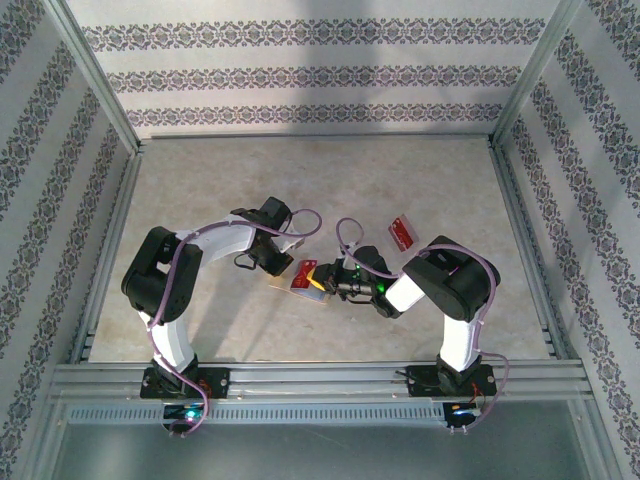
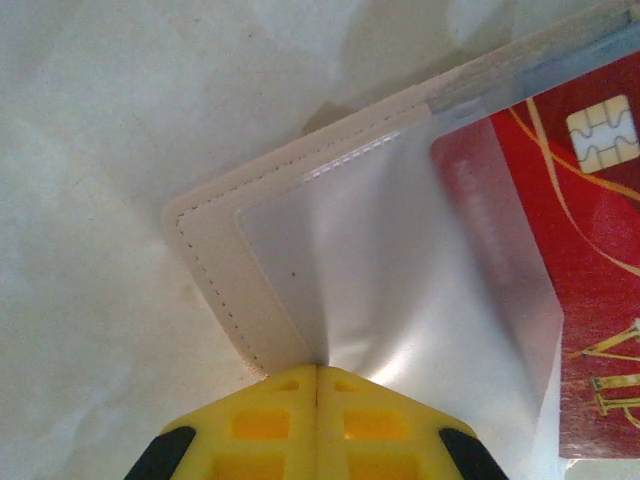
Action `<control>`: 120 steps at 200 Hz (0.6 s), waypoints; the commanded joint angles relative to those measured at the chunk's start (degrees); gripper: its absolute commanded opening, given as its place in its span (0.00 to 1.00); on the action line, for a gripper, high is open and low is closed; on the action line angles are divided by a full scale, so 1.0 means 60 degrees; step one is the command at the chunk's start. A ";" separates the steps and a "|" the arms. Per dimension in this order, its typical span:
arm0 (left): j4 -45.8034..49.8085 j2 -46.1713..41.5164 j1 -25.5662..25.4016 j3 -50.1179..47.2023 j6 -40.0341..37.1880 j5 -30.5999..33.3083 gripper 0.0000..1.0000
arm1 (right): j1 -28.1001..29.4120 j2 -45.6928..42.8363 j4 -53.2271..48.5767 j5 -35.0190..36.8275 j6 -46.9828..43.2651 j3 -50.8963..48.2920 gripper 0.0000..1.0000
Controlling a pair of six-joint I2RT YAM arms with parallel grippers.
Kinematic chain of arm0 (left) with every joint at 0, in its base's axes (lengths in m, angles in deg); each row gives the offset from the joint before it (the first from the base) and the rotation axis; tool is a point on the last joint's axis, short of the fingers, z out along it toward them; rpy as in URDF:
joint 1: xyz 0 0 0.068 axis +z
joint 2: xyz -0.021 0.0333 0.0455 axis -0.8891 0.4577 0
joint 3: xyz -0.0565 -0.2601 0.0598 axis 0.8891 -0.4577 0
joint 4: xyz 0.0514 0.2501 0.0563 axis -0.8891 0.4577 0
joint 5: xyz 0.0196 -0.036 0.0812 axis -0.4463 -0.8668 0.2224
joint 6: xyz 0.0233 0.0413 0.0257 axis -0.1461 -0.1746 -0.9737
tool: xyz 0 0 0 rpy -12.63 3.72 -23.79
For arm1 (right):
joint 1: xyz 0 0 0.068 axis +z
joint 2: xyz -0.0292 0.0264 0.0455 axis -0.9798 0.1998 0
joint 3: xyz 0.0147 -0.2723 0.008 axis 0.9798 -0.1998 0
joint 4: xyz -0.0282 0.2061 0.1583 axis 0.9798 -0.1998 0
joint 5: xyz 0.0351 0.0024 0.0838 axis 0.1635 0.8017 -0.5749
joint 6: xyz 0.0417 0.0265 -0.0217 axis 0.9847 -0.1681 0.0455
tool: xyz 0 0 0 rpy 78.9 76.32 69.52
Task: Put the credit cards into the card holder
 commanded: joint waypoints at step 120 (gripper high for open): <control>-0.0182 0.0065 -0.0063 -0.0386 -0.0130 0.0295 0.00 | 0.0115 -0.0123 0.0778 0.0118 0.0039 -0.0274 0.00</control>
